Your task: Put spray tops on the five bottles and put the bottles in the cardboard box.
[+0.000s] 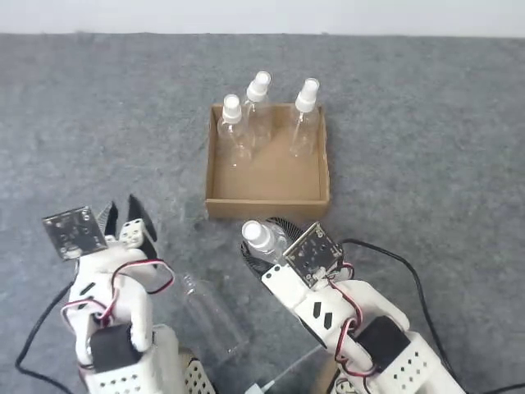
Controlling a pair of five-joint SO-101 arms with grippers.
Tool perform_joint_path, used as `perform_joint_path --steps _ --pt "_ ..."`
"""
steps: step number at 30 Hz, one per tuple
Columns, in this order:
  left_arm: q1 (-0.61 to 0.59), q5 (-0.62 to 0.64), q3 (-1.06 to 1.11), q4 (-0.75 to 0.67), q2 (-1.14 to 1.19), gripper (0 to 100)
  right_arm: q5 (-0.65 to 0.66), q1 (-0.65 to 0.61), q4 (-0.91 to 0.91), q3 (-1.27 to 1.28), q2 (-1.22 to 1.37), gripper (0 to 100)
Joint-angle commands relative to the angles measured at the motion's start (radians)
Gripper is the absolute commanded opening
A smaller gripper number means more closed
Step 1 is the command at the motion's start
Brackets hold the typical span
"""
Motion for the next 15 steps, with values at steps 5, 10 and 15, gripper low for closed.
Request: perform_joint_path --steps 5,10,15 --pt "-0.107 -0.002 0.166 -0.224 -0.018 10 0.018 0.01 0.004 -0.028 -0.035 0.6" --pt "-0.103 -0.002 0.173 -0.229 -0.018 10 0.018 0.012 0.005 -0.084 -0.03 0.6" --pt "-0.106 -0.002 0.185 -0.232 -0.018 10 0.017 0.012 0.005 -0.175 -0.024 0.6"
